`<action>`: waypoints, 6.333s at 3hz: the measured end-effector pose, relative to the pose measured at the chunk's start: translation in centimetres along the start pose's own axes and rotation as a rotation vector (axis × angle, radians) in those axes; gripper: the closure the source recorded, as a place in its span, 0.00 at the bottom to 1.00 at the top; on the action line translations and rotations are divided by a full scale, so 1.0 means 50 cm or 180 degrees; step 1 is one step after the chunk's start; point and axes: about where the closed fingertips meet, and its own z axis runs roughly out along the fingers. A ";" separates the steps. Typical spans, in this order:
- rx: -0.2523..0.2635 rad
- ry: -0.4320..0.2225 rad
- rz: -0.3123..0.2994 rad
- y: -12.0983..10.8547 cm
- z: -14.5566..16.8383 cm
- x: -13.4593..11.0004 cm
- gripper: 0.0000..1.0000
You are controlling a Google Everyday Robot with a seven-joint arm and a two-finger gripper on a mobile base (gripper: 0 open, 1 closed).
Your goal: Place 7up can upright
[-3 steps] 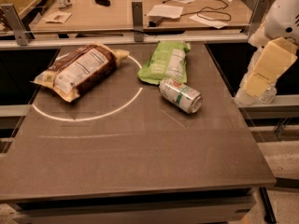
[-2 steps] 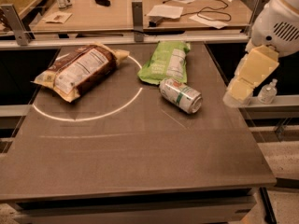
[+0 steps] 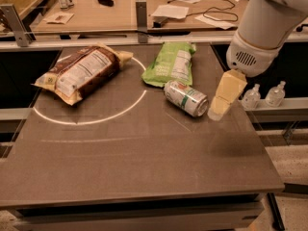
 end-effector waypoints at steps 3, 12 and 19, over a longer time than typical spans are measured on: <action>0.0024 0.0422 -0.0055 -0.040 0.122 -0.114 0.00; -0.0297 0.0090 0.0286 0.064 0.124 -0.153 0.65; -0.1141 -0.3289 -0.0316 0.101 -0.024 -0.174 1.00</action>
Offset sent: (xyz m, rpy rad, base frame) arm 0.0649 0.0345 -0.0578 -0.1698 0.0974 0.0139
